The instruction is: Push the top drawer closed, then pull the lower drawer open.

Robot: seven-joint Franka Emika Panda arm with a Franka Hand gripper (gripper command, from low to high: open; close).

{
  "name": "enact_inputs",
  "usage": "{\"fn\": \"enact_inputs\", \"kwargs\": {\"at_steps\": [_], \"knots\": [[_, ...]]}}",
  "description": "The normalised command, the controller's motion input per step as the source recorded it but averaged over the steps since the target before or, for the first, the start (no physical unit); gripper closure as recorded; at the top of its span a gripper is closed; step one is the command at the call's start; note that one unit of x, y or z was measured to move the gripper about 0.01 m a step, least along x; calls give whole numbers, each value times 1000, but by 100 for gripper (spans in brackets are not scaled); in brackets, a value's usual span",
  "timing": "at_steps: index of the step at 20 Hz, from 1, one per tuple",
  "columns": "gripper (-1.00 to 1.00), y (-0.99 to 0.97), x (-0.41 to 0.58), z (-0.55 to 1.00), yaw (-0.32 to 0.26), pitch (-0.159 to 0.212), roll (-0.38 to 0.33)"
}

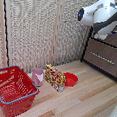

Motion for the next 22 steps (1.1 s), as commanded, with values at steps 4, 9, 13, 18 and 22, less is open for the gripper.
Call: {"fn": "enact_inputs", "kwargs": {"at_steps": [4, 9, 13, 18, 22], "knots": [[-100, 225, -4, -186, 10, -11, -77], [-100, 37, 0, -262, 58, 16, -20], [-100, -30, 0, -308, 84, 50, 0], [-100, -114, 39, -389, 162, 81, 1], [-100, -49, 64, -456, 215, 97, 0]]}}
